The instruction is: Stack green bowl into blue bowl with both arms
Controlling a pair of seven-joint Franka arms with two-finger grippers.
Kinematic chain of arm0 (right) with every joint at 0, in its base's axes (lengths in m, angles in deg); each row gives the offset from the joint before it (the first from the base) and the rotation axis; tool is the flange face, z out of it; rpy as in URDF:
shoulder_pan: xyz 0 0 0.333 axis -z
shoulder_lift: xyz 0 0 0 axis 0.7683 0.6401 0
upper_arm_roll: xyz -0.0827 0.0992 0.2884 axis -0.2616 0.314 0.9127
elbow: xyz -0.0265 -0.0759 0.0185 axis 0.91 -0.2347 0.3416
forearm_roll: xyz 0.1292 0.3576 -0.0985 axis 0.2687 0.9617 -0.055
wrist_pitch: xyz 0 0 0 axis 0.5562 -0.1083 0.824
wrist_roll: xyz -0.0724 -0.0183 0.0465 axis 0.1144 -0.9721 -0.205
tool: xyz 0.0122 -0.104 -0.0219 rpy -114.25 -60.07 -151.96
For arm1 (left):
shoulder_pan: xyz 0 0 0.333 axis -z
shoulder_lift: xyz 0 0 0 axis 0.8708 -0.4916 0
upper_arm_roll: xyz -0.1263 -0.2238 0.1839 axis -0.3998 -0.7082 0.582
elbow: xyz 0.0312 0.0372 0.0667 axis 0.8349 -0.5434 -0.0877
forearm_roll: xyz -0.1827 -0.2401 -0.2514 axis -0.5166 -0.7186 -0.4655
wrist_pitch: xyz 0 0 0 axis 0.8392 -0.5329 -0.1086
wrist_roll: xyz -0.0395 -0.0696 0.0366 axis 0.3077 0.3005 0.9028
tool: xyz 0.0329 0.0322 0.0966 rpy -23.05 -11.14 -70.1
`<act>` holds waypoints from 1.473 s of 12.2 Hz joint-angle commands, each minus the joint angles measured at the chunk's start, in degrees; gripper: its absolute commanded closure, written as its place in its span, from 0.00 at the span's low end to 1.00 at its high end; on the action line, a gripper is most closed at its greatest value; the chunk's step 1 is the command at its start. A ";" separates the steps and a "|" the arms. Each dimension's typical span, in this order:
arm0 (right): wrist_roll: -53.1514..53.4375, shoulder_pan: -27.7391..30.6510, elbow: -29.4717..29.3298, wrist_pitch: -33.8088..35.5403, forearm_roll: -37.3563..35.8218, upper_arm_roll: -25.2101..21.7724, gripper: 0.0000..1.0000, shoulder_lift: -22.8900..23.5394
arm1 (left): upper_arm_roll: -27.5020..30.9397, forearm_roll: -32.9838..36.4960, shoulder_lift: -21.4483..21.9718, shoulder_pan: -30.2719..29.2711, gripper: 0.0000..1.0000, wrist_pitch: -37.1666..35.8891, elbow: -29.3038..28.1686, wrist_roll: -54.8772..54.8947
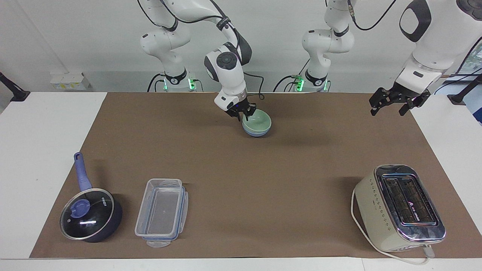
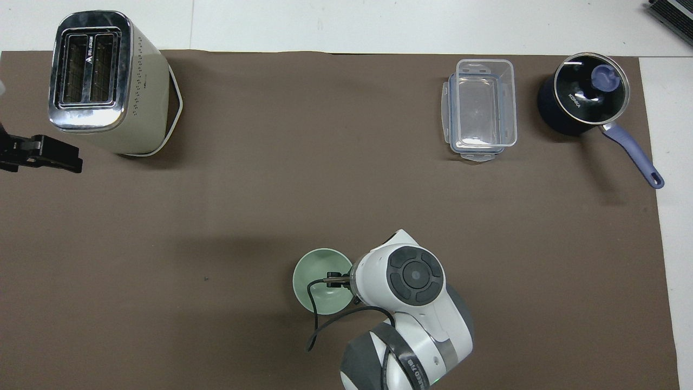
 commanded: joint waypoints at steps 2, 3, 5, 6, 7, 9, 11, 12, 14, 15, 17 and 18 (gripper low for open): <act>0.37 0.77 -3.70 4.05 0.97 -0.68 0.33 -1.67 | -0.27 1.19 0.02 -0.36 0.00 -0.23 0.14 0.46; 0.37 1.56 -4.93 6.51 0.97 -0.86 0.26 -2.81 | -0.27 1.19 0.02 -0.36 0.00 -0.23 0.14 0.46; -0.33 5.68 -5.12 8.99 0.01 -0.86 0.14 -6.23 | -0.27 1.19 0.02 -0.36 0.00 -0.23 0.14 0.46; -0.51 7.78 -5.12 10.48 -1.56 -0.86 0.11 -7.55 | -0.27 1.19 0.02 -0.36 0.00 -0.31 0.14 0.46; -1.20 9.98 -5.21 11.54 -4.45 -0.86 0.08 -9.05 | -0.27 1.19 0.02 -0.36 0.00 -0.32 0.14 0.46; -3.57 16.12 -5.64 11.81 -6.68 -0.95 0.00 -11.51 | -0.27 1.19 0.02 -0.36 0.00 -0.23 0.14 0.46; -7.34 22.46 -10.63 16.52 -6.94 -0.87 0.00 -11.35 | -0.27 1.19 0.02 -0.36 0.00 -0.23 0.14 0.46; -8.93 25.35 -13.79 18.99 -7.90 -0.86 0.00 -10.82 | -0.27 1.19 0.02 -0.36 0.00 -0.31 0.14 0.46; -11.13 30.37 -18.98 20.86 -10.27 -0.78 0.00 -9.68 | -0.27 1.19 0.02 -0.36 0.00 -0.23 0.14 0.46; -11.66 31.70 -21.96 22.69 -11.15 -0.78 0.00 -9.15 | -0.27 1.19 0.02 -0.36 0.00 -0.23 0.14 0.46; -13.76 34.25 -29.60 29.53 -12.91 -0.78 0.00 -7.40 | -0.27 1.19 0.02 -0.36 0.00 -0.23 0.14 0.46; -15.26 35.13 -33.47 32.70 -13.44 -0.78 0.00 -6.17 | -0.27 1.19 0.02 -0.36 0.00 -0.23 0.14 0.46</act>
